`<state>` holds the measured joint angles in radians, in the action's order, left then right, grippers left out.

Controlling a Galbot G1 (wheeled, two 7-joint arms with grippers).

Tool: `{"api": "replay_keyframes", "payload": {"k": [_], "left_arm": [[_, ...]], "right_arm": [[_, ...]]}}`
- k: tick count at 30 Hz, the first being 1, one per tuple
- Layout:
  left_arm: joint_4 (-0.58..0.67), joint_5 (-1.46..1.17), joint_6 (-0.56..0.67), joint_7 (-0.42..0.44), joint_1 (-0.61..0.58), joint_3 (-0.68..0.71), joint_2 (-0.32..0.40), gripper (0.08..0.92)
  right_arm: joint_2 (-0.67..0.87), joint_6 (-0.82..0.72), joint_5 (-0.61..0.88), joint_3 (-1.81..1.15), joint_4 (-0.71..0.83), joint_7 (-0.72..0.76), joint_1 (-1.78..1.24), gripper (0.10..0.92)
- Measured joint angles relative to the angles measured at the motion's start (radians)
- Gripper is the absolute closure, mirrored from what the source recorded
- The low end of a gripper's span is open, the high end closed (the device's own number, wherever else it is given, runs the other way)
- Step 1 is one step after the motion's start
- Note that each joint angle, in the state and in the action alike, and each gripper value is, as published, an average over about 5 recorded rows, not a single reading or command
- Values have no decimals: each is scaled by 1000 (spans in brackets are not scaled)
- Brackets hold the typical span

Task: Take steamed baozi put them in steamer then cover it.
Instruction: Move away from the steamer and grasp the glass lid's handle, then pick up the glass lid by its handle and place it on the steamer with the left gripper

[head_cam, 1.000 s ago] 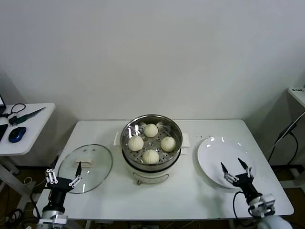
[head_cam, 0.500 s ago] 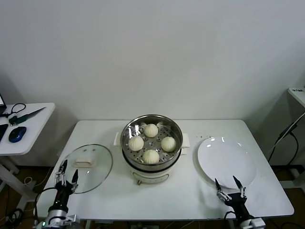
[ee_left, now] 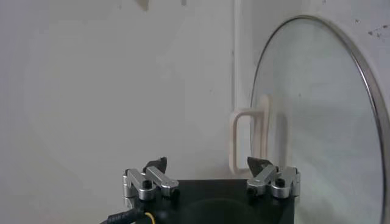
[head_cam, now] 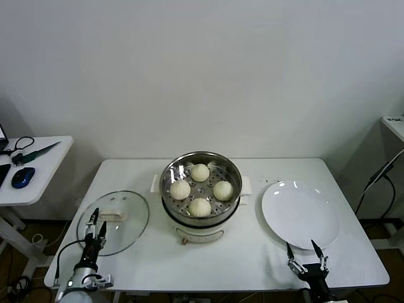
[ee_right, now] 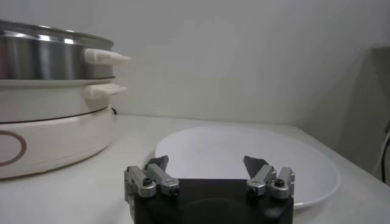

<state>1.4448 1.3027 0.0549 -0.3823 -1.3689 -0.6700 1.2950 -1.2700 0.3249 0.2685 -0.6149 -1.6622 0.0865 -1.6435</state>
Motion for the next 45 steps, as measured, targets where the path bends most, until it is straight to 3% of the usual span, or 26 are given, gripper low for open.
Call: {"api": "replay_keyframes", "payload": {"k": [16,38,45], "left_arm": [[-110,57,-4,-28,108,23,-11,199],[-195,70,39,-35,150,24,-19,816],[-145,19,38,-7,125,35,-32,863]], "right_arm": [[-28,15,-22,-6,-12,-19,-21,203],[-34,13,-38,-2,-28,-46,-10,203],[-32,-3,-44,-2,-44,-51,-13,203]]}}
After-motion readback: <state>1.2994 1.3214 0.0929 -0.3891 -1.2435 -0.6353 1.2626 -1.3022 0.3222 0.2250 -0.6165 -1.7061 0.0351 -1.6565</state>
